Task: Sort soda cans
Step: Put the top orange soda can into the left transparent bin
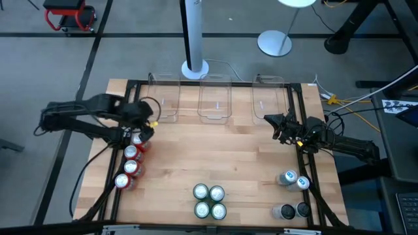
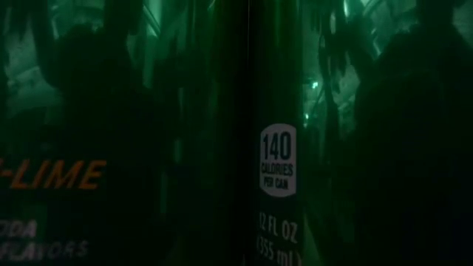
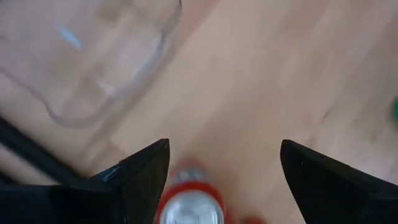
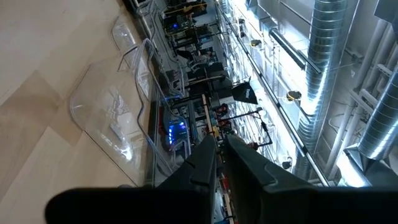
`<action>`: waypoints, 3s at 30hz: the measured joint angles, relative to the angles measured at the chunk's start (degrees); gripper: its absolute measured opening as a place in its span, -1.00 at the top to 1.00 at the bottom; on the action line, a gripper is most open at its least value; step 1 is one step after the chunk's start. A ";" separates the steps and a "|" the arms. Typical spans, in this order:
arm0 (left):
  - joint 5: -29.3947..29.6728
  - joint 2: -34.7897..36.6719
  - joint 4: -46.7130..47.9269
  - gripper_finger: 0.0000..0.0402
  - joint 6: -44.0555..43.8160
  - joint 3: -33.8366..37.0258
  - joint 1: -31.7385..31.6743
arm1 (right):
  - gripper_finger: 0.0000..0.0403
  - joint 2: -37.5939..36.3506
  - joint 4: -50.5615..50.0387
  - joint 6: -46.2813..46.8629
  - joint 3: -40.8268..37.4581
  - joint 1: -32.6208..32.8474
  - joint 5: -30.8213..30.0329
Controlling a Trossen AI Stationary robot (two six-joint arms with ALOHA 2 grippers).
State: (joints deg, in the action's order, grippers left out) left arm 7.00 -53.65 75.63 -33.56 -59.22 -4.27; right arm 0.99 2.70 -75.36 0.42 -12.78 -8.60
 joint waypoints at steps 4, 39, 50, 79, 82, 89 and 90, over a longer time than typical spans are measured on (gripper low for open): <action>-4.80 -4.88 6.49 -0.47 -5.25 0.00 0.00 | 0.82 -0.02 0.00 -0.06 -0.01 0.00 0.00; -2.14 -6.69 12.01 -0.93 -15.52 0.00 0.07 | 0.82 0.00 -0.65 -0.20 -0.02 0.00 0.65; -0.53 -6.85 8.01 -0.92 -20.69 1.20 3.65 | 0.82 0.00 -0.68 -1.02 -0.01 0.00 0.66; -3.97 -6.96 3.86 -0.92 -26.17 12.48 5.42 | 0.82 0.00 -0.72 -1.02 -0.01 0.00 0.70; -4.50 -7.81 3.85 -0.92 -25.34 12.48 5.42 | 0.82 0.00 -0.72 -1.02 0.00 0.02 0.70; -5.88 -10.53 3.80 -0.91 -23.21 12.48 5.44 | 0.82 0.00 -0.72 -1.02 0.00 0.00 0.70; -5.89 -10.91 3.76 -0.89 -22.98 12.46 5.43 | 0.82 0.00 -0.72 -1.02 -0.02 0.00 0.70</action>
State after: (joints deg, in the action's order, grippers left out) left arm 1.11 -64.55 79.39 -56.53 -46.76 1.16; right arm 0.99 1.97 -76.38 0.40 -12.78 -7.90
